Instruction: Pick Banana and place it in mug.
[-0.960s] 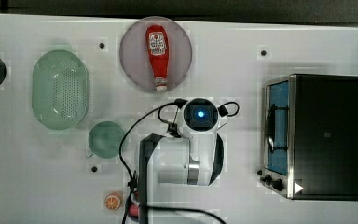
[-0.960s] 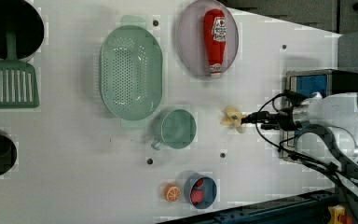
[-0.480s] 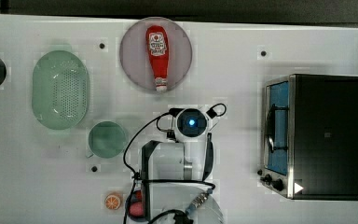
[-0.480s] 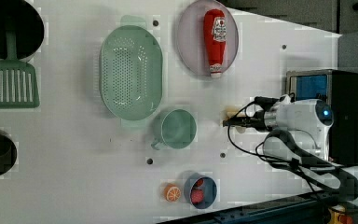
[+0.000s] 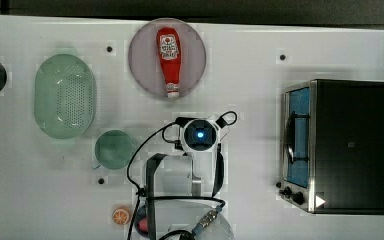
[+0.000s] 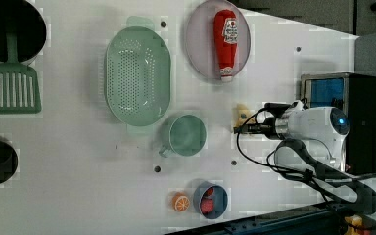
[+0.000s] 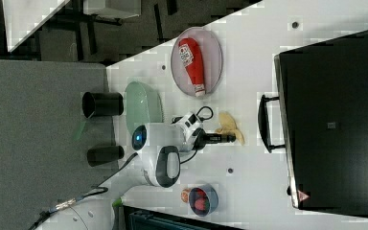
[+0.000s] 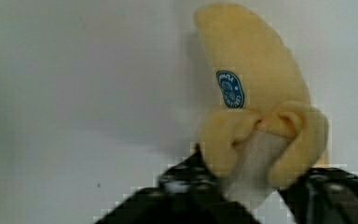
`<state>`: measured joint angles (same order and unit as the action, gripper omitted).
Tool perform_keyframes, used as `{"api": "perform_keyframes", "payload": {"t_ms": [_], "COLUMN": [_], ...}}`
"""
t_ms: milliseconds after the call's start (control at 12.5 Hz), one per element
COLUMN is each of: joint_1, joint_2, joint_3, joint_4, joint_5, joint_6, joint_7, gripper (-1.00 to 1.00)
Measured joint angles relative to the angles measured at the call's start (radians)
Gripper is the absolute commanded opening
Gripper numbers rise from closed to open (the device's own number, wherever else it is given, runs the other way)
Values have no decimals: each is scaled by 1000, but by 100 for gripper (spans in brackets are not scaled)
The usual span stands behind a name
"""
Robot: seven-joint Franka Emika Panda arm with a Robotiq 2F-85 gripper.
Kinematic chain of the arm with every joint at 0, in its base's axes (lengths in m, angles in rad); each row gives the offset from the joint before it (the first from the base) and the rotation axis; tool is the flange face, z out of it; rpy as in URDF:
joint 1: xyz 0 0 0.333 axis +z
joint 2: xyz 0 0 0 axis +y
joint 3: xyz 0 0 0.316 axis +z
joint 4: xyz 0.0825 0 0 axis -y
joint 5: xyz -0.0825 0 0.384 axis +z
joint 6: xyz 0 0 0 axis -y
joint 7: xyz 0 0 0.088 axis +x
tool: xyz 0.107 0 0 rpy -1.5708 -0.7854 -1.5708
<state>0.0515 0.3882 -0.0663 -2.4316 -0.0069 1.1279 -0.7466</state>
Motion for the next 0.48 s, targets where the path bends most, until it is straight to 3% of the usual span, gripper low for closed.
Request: {"api": "perform_keyframes", "payload": {"t_ms": [240, 480], "joint_1": [-10, -11], "joint_2": [-41, -262], "joint_3": [1, -7], "joint_4": [-12, -25], "joint_5": [-6, -7], "joint_6": [-23, -208], "joint_7": [0, -16], "gripper": [-46, -46]}}
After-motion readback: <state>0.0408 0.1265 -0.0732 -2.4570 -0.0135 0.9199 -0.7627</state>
